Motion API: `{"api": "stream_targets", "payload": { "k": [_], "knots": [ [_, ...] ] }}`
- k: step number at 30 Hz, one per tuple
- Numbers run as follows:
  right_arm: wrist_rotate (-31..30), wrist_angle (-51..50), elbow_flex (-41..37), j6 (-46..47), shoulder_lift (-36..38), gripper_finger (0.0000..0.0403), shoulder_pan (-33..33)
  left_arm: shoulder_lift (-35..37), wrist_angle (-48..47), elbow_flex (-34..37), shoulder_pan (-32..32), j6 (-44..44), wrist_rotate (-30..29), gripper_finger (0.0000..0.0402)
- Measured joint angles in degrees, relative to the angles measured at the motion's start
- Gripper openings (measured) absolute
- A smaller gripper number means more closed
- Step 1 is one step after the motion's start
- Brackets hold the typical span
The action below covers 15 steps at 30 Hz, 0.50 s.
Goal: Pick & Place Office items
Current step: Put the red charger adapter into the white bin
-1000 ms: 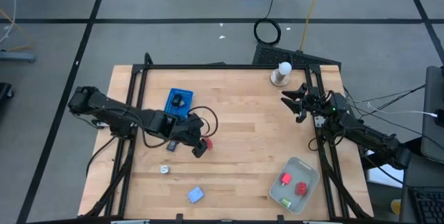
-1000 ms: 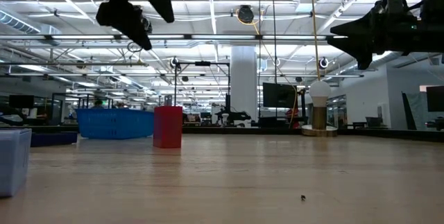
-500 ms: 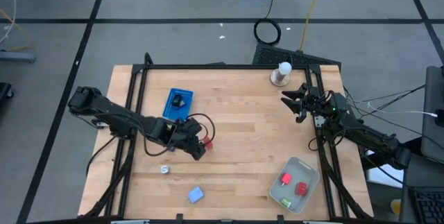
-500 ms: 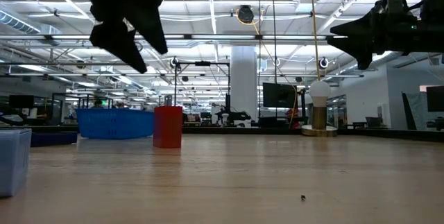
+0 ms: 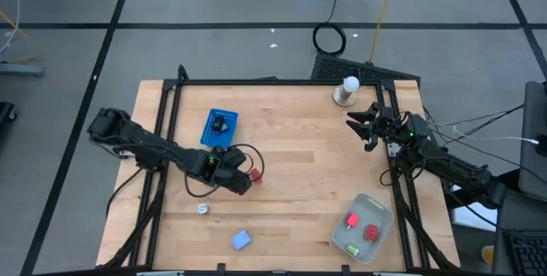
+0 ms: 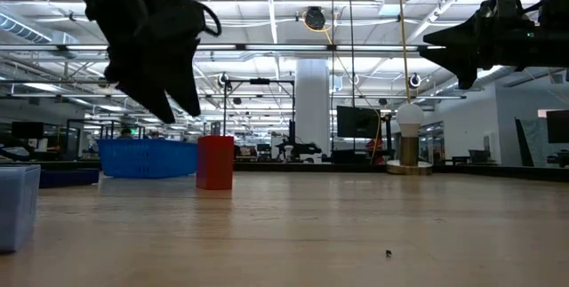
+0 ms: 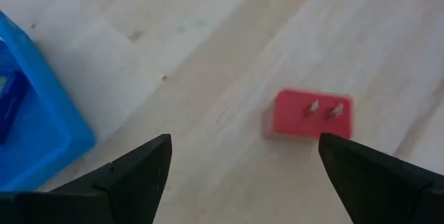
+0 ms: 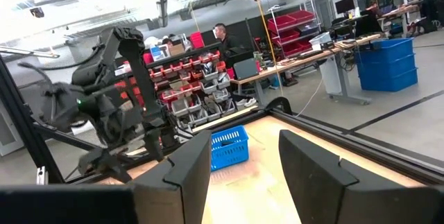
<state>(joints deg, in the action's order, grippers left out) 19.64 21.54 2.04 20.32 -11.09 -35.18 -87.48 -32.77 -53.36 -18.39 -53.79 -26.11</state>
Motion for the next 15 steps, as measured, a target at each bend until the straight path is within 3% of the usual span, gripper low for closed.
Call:
{"api": "stream_targets", "payload": {
  "k": [8, 15],
  "knots": [
    [0.0, 0.0, 0.0, 0.0, 0.0, 0.0160, 0.0, -5.3, 9.0, 0.0, -1.0, 5.2, 6.6, 0.0367],
    [0.0, -0.1, 0.0, 0.0, 0.0, 0.0160, 0.0, -6.0, 11.7, 0.0, -1.1, 5.5, 6.6, 0.0367]
  ]
}}
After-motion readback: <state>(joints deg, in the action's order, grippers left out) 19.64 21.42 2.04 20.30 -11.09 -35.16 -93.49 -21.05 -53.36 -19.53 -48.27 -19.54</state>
